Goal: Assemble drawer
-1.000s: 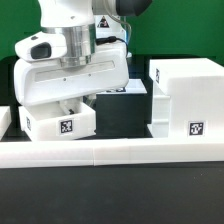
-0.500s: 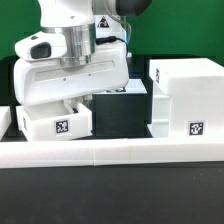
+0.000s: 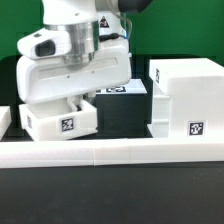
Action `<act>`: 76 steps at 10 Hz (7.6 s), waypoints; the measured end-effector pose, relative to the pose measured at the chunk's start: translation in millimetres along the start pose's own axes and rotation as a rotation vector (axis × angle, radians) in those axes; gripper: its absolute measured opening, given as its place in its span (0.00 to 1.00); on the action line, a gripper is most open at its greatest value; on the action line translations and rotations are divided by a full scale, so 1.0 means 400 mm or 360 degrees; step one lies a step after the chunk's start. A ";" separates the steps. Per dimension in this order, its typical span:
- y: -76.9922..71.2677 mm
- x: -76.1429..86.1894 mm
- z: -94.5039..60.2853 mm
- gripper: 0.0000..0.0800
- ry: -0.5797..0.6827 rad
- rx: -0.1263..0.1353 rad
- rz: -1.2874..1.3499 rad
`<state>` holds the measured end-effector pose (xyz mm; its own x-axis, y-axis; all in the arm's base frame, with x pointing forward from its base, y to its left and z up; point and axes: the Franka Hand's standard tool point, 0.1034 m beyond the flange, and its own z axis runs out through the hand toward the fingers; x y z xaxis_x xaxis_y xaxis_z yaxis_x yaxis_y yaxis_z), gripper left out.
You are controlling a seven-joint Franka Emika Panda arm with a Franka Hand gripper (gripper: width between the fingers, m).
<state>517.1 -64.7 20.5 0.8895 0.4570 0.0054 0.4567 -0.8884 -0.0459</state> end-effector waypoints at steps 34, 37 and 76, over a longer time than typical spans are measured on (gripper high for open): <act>-0.091 0.115 0.027 0.05 -0.0091 -0.0067 -0.1651; -0.095 0.119 0.027 0.05 -0.0092 -0.0069 -0.1662; 0.083 0.110 -0.069 0.81 0.0062 0.0028 -0.1750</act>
Offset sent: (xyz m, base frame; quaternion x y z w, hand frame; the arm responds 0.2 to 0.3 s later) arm 0.0000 0.0000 0.0000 0.0000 0.0000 0.0000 1.0000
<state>571.8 -75.4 46.6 -0.0026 0.9965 0.0835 0.9999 0.0035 -0.0110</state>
